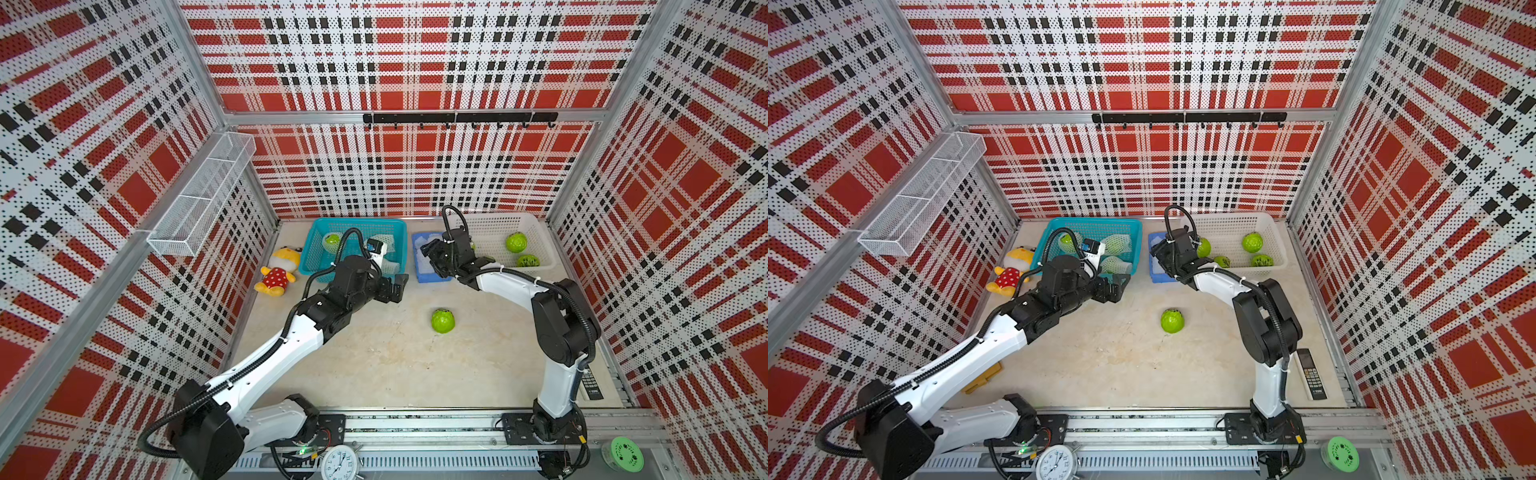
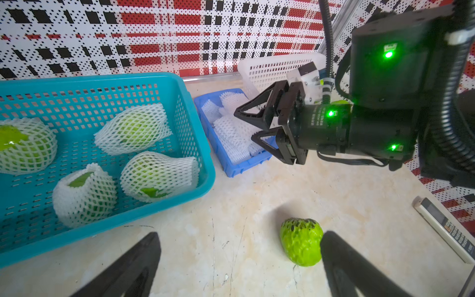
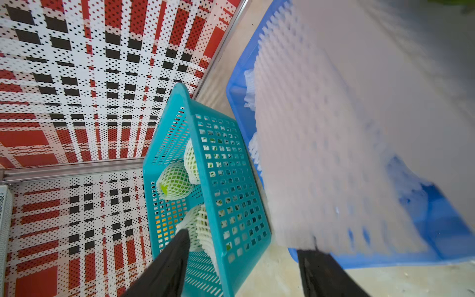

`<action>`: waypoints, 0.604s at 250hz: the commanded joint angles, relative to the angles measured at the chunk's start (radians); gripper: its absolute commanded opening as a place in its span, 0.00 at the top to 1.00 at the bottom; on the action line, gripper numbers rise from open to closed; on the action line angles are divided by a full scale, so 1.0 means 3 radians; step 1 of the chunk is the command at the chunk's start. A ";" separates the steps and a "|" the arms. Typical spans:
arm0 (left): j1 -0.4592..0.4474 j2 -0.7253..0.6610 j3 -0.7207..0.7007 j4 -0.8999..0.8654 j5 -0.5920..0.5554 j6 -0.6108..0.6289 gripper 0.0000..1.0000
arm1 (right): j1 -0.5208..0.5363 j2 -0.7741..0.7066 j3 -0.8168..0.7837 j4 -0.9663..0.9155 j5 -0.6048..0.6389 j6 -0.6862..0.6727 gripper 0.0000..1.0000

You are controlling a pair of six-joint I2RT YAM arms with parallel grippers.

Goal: Sleeve custard apples in foam nets
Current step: Pick up the foam net from the storage box.

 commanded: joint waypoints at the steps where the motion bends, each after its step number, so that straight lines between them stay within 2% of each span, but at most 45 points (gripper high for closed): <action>1: 0.0039 -0.0092 -0.0045 0.0062 0.0031 -0.0007 0.00 | 0.0003 0.0104 0.0098 0.0311 0.0128 0.0064 0.36; 25: 0.0056 -0.0110 -0.0053 0.0052 0.0041 -0.0007 0.01 | 0.0003 0.0188 0.0091 0.0439 0.0192 0.0111 0.44; 69: 0.0069 -0.0141 -0.0043 0.0018 0.0036 -0.0002 0.00 | 0.0004 0.0302 0.0147 0.0430 0.0220 0.0170 0.53; 104: 0.0082 -0.0159 -0.0039 0.0011 0.0031 -0.0002 0.00 | 0.0005 0.0274 0.0134 0.0412 0.0264 0.0113 0.75; 151: 0.0072 -0.0181 -0.0004 -0.0007 0.0044 -0.0012 0.00 | 0.0069 0.0031 0.0137 0.0228 0.0384 -0.0258 0.99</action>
